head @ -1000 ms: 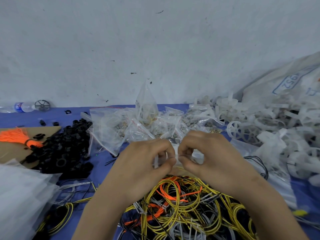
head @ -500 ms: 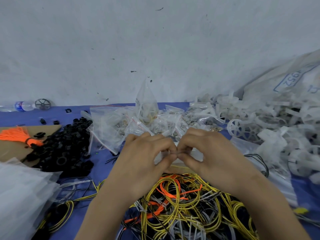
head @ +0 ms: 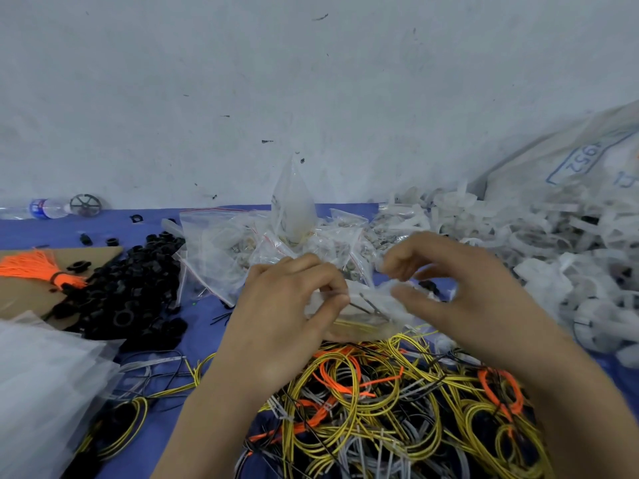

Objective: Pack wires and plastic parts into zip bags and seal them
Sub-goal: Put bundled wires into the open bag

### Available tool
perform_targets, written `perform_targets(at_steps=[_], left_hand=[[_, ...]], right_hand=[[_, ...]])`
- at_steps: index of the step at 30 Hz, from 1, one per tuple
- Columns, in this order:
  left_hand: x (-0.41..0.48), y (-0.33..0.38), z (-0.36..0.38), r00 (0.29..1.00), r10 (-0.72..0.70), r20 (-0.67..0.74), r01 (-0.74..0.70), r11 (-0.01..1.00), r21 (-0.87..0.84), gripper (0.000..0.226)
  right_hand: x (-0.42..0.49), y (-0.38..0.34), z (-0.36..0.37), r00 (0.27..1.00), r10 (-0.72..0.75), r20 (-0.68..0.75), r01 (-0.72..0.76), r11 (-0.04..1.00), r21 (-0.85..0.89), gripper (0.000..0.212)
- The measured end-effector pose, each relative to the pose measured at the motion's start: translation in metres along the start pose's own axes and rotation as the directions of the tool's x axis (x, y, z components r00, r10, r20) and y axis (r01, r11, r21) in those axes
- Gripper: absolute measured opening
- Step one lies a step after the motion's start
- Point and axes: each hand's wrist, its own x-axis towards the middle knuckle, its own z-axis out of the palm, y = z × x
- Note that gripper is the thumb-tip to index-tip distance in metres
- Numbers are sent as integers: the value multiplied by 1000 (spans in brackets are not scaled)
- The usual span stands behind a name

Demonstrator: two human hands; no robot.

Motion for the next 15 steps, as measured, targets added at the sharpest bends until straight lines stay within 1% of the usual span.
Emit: perform_targets(at_steps=[2,5,9,15], left_hand=[[0,-1,-1,1000,-16,-10,16,1000,-11,14],[-1,0,-1,999,-33,-4,33,999,-8,12],[-1,0,-1,999,-40,-9,39,999,-16,12],[-1,0,3,1000,-26,-16,25,1000,-13,13]], right_hand=[[-2,-1,-5,1000,-13,-24,13,1000,-7,16],[-2,-2,-5,999,26,30,-24,998,-64,16],[-1,-4,-3,999,30,24,-29,997,-65,17],[-1,-6,1,990,82,113,-69,991,-117,8]])
